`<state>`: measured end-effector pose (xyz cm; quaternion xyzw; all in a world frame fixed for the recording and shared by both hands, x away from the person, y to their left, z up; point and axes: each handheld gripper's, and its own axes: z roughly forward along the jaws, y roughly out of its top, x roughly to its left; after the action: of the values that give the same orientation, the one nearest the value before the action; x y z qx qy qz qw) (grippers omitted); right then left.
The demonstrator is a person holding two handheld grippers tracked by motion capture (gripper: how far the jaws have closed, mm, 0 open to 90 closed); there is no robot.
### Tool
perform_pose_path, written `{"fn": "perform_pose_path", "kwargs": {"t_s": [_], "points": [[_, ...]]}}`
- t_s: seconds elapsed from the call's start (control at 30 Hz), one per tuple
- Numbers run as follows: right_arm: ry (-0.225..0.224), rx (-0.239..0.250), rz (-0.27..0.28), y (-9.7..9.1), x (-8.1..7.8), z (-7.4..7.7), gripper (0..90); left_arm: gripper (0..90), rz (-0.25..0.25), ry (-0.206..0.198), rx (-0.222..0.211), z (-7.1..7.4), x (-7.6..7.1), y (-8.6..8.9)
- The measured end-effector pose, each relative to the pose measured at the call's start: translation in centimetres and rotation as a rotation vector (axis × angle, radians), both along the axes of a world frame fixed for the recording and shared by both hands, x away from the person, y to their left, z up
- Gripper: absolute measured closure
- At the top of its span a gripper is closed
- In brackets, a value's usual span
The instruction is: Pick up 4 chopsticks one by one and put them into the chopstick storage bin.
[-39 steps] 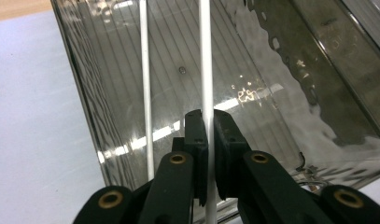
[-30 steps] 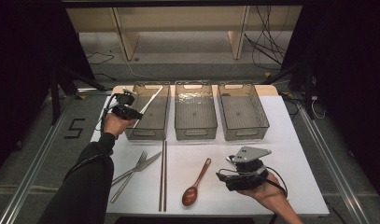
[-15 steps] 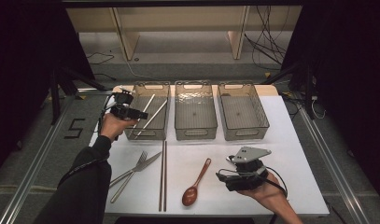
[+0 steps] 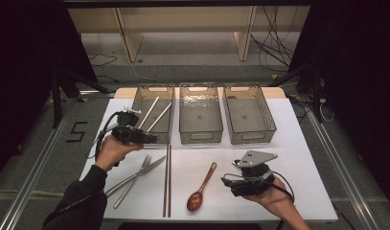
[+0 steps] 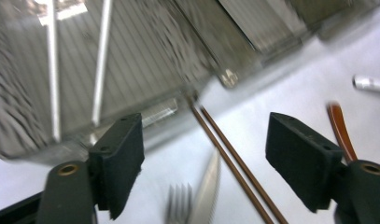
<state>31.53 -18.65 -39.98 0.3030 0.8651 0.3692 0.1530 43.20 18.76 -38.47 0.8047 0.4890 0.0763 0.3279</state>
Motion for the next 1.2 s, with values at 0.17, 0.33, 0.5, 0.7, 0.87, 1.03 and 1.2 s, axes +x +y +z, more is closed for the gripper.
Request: {"fn": "perform_pose_path", "kwargs": {"t_s": [0.17, 0.33, 0.5, 0.7, 0.87, 1.03, 1.2], "points": [[-0.002, 0.000, 0.000, 0.0, -0.1, 0.1, 29.0, 22.8, -0.015, 0.021, 0.039, -1.0, -2.0, -0.9], [-0.003, 0.001, 0.002, 0.0, -0.1, 0.1, 29.0, 20.6, -0.028, 0.066, 0.049, -2.6, -3.8, -1.4], [-0.003, -0.002, 0.003, 0.1, -0.1, 0.1, 29.0, 18.6, -0.047, 0.096, 0.070, -3.7, -5.2, -2.4], [-0.003, -0.001, 0.003, 0.1, -0.1, 0.1, 29.0, 15.6, -0.081, 0.124, 0.118, -4.9, -6.3, -3.7], [-0.004, -0.001, 0.006, 0.1, -0.2, 0.1, 29.0, 15.6, -0.098, 0.143, 0.155, -5.6, -6.8, -4.3], [-0.004, -0.004, 0.011, 0.1, -0.2, 0.1, 29.0, 15.8, -0.103, 0.162, 0.170, -6.2, -6.8, -4.8], [-0.004, -0.005, 0.011, 0.2, -0.2, 0.1, 29.0, 20.5, -0.125, 0.182, 0.214, -6.9, -6.9, -5.5]]}}
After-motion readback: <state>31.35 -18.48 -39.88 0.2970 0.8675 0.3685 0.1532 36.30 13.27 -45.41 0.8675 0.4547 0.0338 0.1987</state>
